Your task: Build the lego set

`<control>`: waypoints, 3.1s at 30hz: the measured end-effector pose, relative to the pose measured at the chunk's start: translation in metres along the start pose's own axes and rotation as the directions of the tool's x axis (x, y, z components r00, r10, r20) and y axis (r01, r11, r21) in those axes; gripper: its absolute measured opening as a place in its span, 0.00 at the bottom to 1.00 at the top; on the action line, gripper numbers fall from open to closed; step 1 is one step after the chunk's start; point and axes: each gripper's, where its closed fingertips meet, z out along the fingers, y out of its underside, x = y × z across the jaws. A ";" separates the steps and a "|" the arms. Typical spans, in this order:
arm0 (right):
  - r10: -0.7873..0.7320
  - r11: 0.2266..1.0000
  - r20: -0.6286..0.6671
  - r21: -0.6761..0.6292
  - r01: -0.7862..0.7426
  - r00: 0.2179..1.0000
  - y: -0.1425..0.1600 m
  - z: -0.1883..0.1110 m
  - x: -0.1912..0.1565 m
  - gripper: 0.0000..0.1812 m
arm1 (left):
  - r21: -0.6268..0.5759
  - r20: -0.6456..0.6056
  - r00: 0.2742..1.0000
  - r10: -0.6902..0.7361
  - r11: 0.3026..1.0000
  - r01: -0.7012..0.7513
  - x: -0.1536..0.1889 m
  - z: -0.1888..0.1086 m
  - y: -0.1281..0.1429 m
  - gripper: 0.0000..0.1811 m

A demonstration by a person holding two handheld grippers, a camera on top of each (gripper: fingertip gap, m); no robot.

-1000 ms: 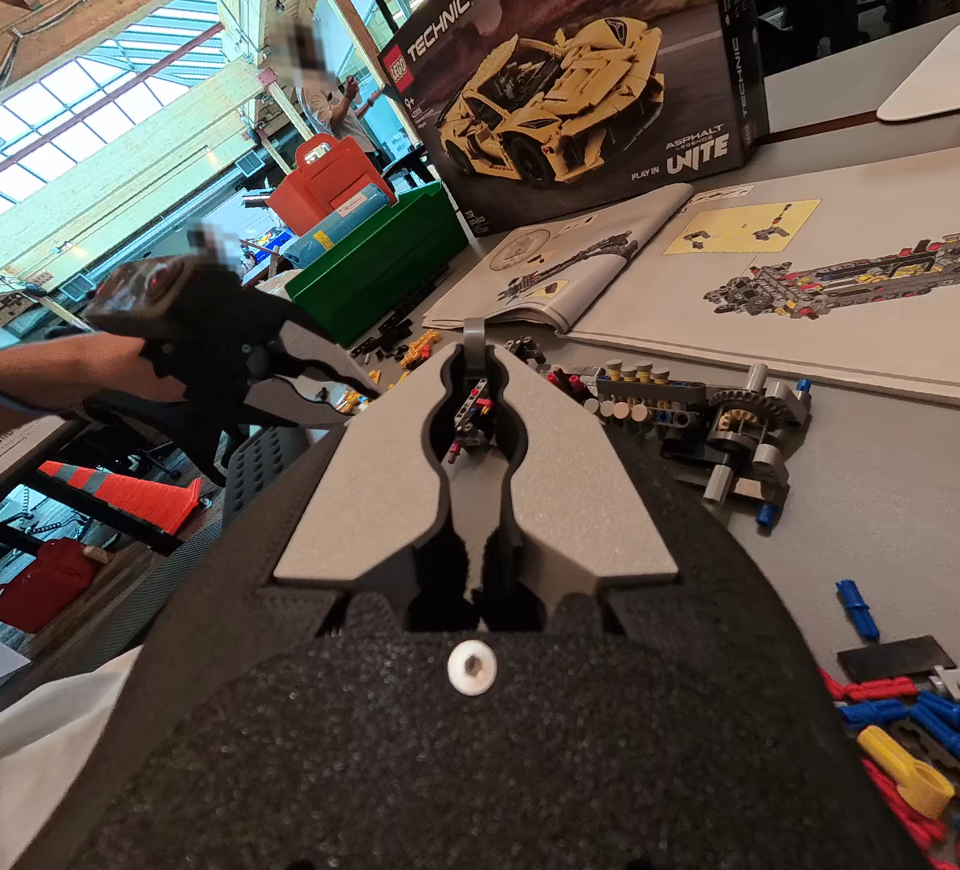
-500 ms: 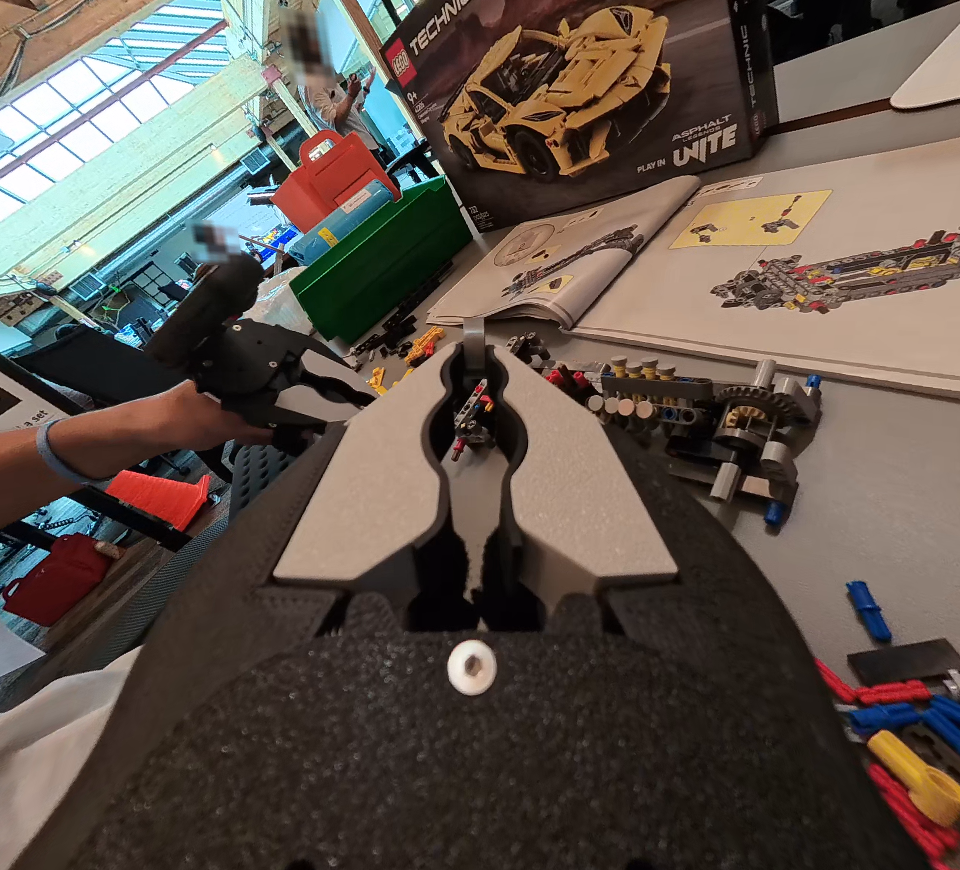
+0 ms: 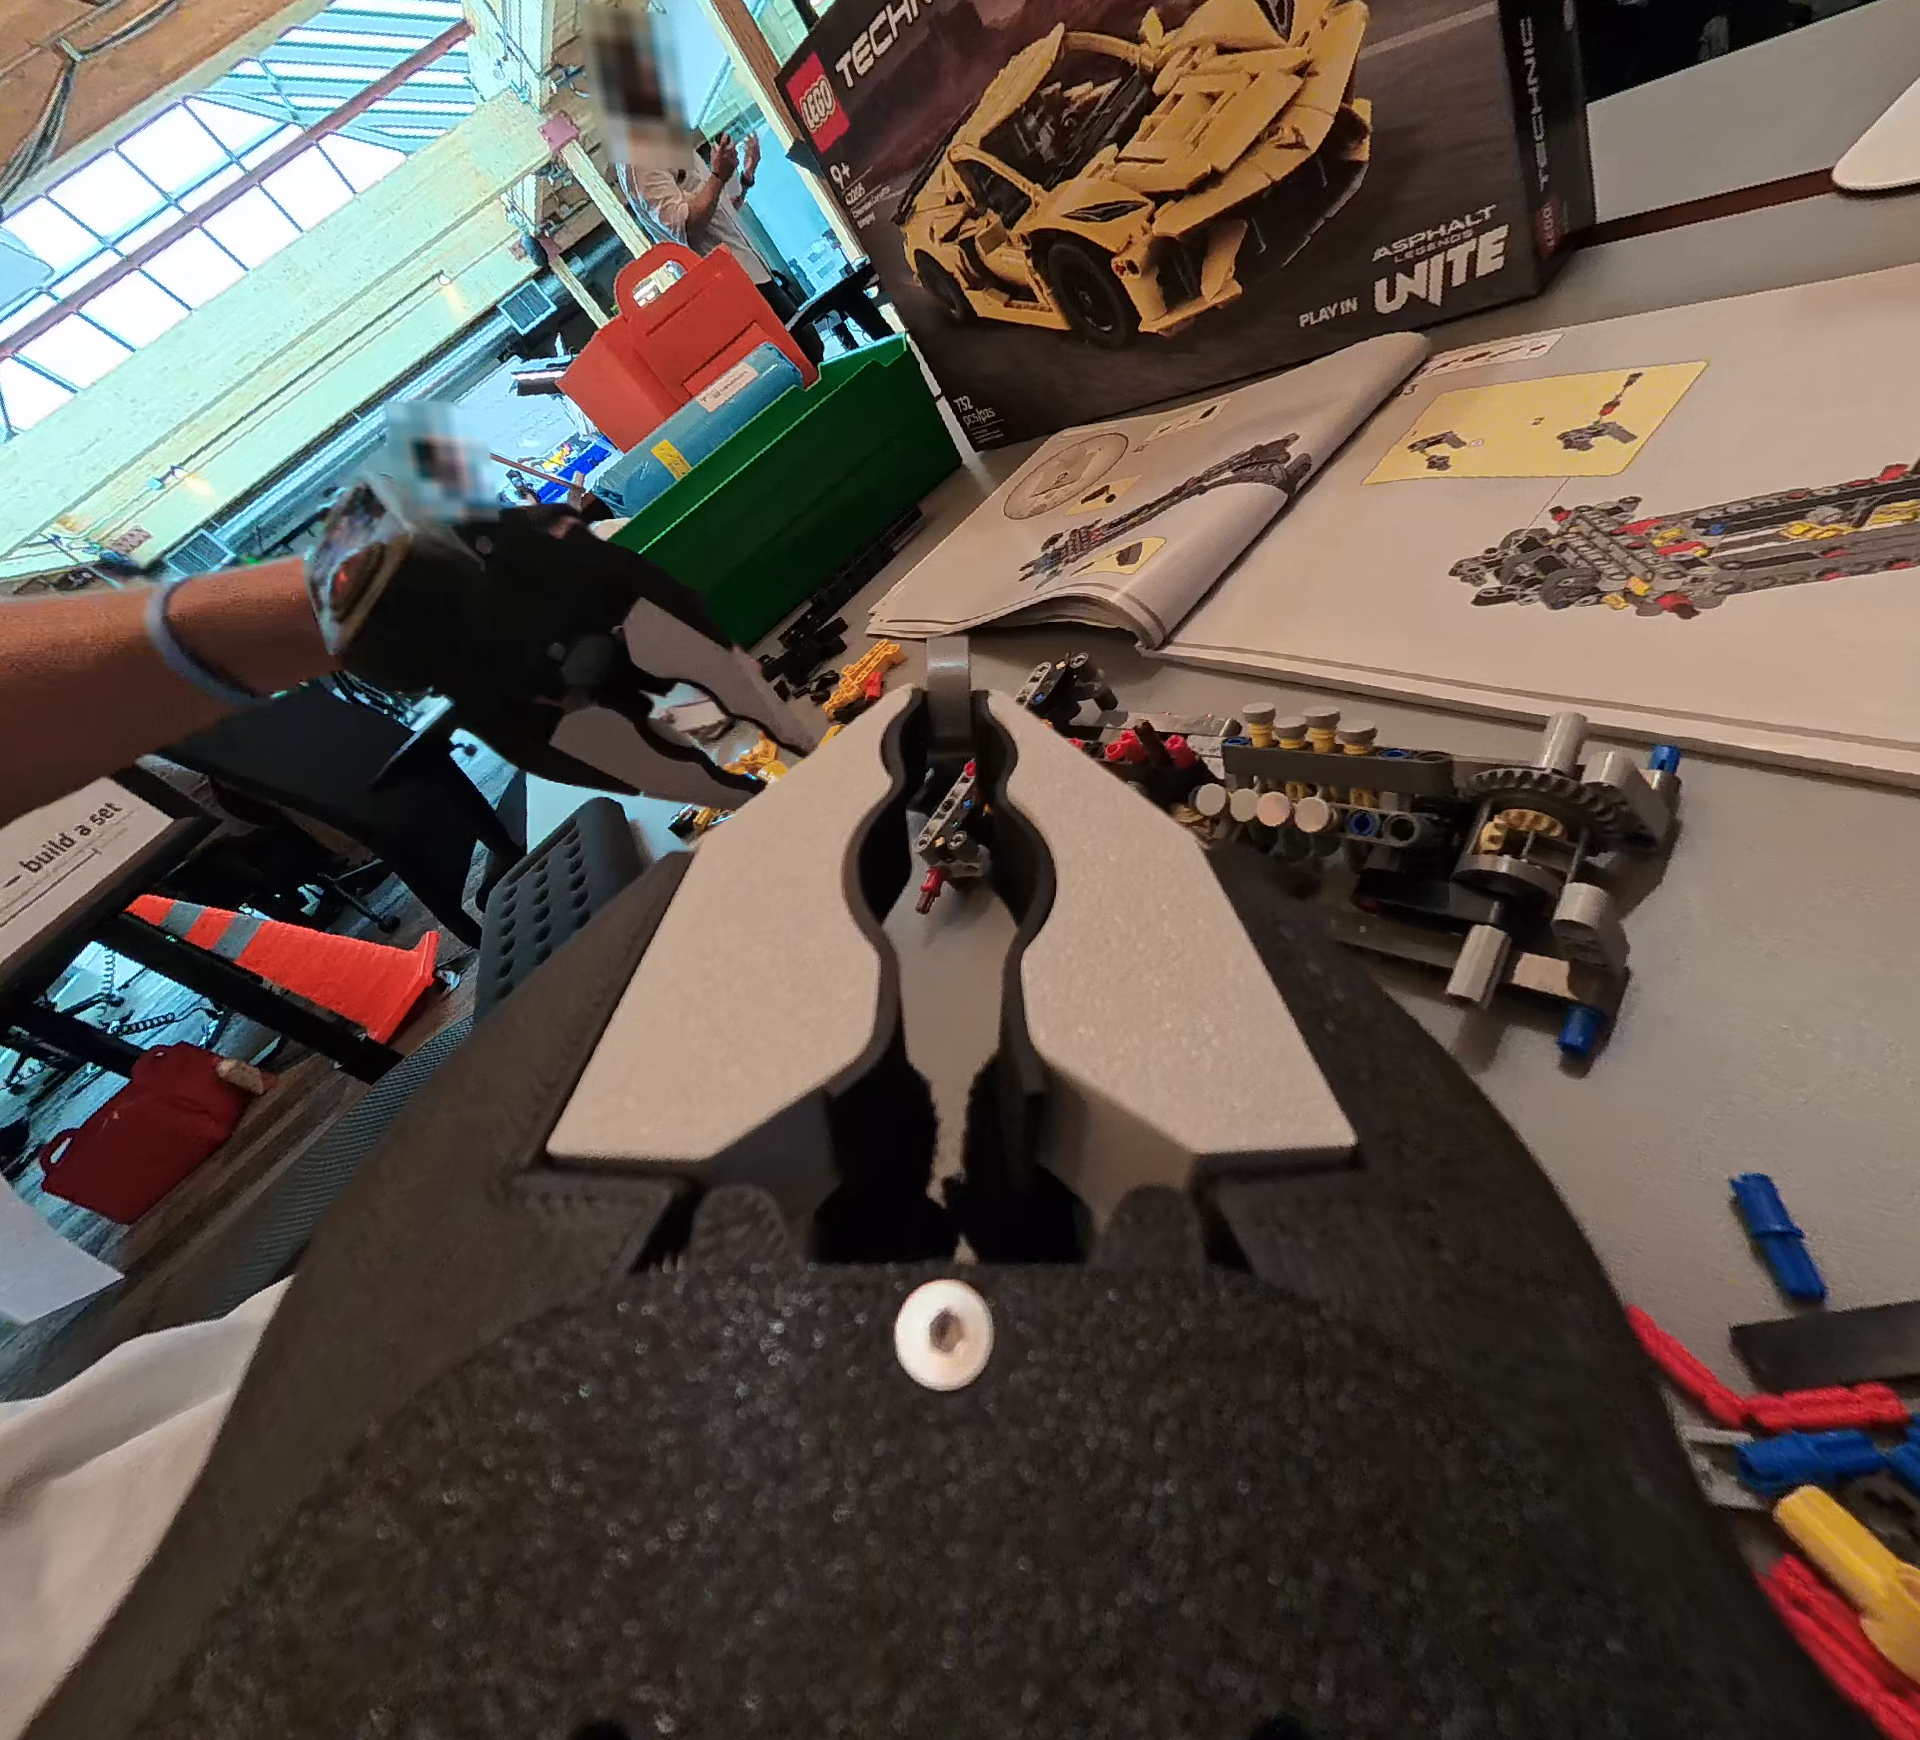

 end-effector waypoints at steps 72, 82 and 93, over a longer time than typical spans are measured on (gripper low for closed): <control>-0.006 0.997 0.347 -0.071 0.032 0.938 0.013 0.007 -0.065 0.04 | 0.622 -0.726 0.631 -0.273 0.130 0.772 0.002 -0.085 -0.171 0.02; -0.004 0.992 0.376 -0.113 0.051 0.927 0.022 0.008 -0.072 0.04 | 0.627 -0.724 0.639 -0.260 0.139 0.767 0.003 -0.085 -0.171 0.02; 0.060 0.998 0.282 -0.039 -0.051 0.957 0.004 0.005 -0.046 0.04 | 0.459 -0.223 0.824 -0.520 0.690 0.560 0.002 -0.010 -0.072 0.02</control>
